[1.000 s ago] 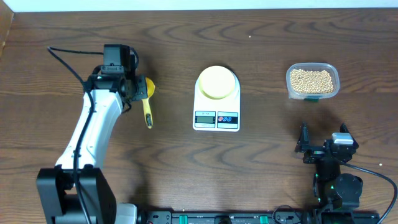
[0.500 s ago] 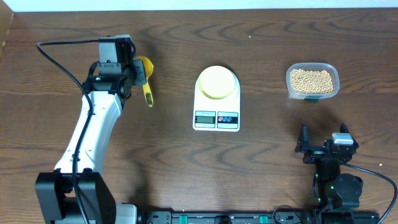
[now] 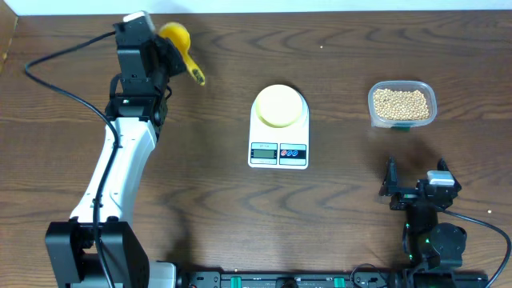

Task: Scoop item into bowl and weigh 50g on scale
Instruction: 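Lift the yellow scoop with the left gripper toward the back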

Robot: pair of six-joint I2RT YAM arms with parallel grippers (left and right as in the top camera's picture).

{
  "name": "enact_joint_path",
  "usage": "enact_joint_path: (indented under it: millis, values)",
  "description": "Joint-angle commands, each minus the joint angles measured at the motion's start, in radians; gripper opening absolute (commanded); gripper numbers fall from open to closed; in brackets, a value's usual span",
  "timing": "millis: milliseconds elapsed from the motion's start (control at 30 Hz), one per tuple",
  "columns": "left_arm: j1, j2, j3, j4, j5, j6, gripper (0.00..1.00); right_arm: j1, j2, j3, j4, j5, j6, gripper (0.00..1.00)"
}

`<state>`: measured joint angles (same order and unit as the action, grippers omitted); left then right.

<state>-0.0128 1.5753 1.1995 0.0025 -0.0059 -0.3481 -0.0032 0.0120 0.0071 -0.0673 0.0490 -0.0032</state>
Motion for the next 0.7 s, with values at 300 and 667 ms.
enact_joint_path:
  millis: [300,667]
  values:
    - [0.005,-0.013,0.027,0.015,-0.002,-0.555,0.08,0.007,-0.007,-0.002,-0.003,0.008,0.017,0.99]
    - [0.005,-0.013,0.027,0.023,-0.002,-0.556,0.08,0.007,-0.007,-0.002,-0.003,0.008,0.017,0.99]
